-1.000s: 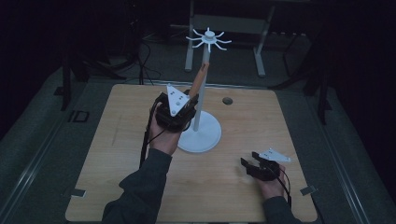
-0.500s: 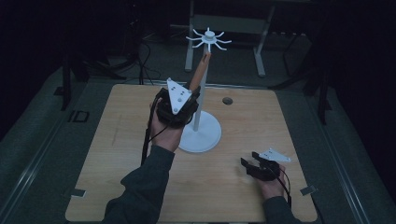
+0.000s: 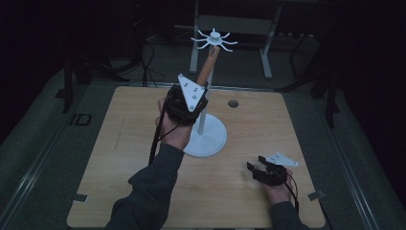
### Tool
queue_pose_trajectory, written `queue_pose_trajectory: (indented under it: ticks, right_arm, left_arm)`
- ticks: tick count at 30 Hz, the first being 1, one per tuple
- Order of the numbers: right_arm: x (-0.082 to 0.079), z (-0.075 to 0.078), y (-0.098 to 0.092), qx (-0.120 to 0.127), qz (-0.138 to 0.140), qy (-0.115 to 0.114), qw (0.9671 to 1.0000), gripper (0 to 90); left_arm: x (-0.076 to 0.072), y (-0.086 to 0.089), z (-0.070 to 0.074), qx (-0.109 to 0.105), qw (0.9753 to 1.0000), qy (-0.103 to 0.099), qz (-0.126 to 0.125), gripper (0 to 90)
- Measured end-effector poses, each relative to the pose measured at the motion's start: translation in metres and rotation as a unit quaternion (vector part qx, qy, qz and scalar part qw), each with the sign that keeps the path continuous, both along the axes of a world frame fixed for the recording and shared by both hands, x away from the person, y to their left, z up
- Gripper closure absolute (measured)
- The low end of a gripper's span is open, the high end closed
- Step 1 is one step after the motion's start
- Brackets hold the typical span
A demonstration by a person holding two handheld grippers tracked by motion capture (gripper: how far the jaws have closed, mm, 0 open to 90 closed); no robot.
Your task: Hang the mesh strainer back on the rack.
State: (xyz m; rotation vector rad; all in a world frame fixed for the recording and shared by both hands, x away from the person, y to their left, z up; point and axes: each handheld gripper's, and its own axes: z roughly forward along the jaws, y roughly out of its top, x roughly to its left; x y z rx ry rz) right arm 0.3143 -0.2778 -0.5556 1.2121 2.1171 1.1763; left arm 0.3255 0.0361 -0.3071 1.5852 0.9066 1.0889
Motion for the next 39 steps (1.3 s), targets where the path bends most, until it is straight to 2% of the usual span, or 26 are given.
queue_pose_trajectory:
  ticks: [11,23,31,35,39]
  right_arm:
    - [0.000,0.000,0.000,0.000,0.000,0.000,1.0000,39.0]
    - [0.000,0.000,0.000,0.002,0.000,0.001,1.0000,39.0]
    - [0.000,0.000,-0.001,0.003,0.000,0.000,1.0000,38.9]
    - [0.000,0.000,-0.001,0.003,0.000,0.000,1.0000,38.9]
    - [0.000,0.000,0.000,0.003,0.000,-0.001,1.0000,38.9]
  left_arm:
    - [0.008,-0.009,-0.004,0.029,0.9991,-0.004,0.031,68.5]
    - [0.014,-0.021,-0.009,0.039,0.9985,0.005,0.036,69.3]
    - [0.015,-0.021,-0.008,0.032,0.9988,0.005,0.037,69.6]
    - [0.016,-0.015,-0.007,0.024,0.9988,0.004,0.043,69.6]
    - [0.018,-0.006,-0.006,0.015,0.9985,0.013,0.051,69.6]
